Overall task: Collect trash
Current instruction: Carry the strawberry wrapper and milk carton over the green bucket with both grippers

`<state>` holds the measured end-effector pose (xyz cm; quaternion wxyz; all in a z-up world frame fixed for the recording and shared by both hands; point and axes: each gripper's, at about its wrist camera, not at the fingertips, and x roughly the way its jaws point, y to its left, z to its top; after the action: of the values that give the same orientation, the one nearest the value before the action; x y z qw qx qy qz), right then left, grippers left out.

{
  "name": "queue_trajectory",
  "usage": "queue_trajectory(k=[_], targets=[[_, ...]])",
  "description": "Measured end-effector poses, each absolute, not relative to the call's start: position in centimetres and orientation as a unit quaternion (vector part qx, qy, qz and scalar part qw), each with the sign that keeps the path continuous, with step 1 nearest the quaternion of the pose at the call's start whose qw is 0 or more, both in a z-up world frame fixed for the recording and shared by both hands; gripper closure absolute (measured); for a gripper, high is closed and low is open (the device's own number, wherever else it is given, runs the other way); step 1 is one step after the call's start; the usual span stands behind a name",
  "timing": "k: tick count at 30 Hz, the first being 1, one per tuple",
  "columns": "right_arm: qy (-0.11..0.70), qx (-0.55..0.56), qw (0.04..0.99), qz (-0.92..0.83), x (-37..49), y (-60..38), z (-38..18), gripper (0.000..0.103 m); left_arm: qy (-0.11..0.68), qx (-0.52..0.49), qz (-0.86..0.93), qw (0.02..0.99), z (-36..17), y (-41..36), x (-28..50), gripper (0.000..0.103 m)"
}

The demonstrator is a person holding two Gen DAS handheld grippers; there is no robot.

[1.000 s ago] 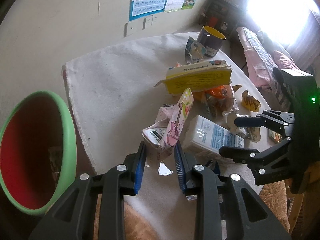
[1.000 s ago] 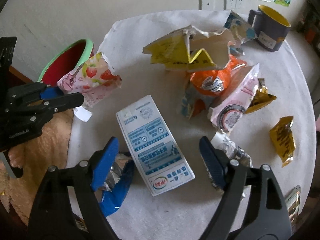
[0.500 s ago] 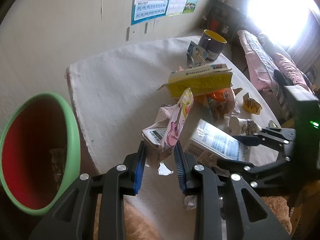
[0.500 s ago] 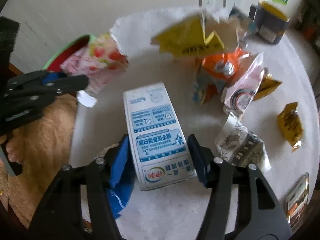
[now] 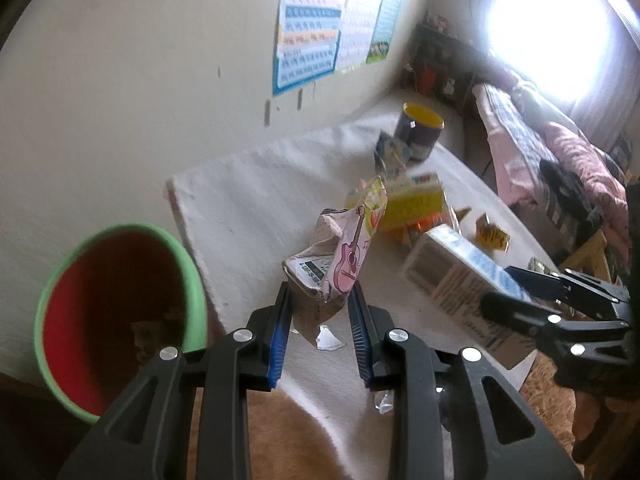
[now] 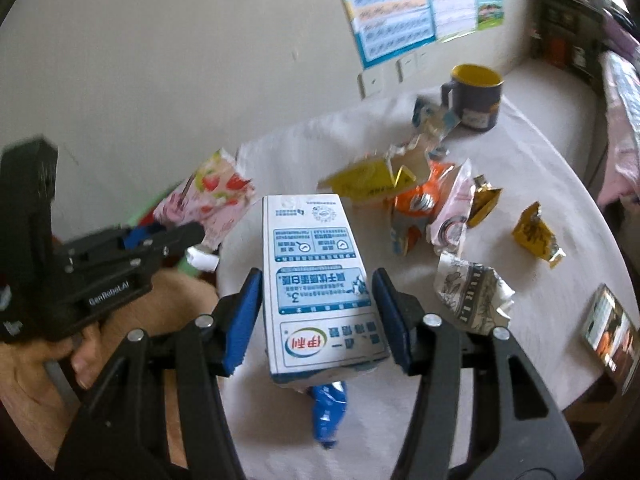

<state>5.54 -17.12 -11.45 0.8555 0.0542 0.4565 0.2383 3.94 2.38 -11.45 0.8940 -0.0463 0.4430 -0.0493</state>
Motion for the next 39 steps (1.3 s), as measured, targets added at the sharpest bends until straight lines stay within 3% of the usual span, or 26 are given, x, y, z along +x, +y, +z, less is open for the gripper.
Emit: queue_trajectory(k=[17, 39], targets=[[0.401, 0.077, 0.881, 0.24, 4.0, -14.2, -6.0, 0.048, 0.379, -0.069, -0.004, 0.923, -6.5, 8.1, 1.0, 0.077], [0.441, 0.034, 0.849, 0.287, 4.0, -5.4, -7.9, 0.048, 0.39, -0.126, 0.054, 0.911, -9.6, 16.2, -1.1, 0.077]])
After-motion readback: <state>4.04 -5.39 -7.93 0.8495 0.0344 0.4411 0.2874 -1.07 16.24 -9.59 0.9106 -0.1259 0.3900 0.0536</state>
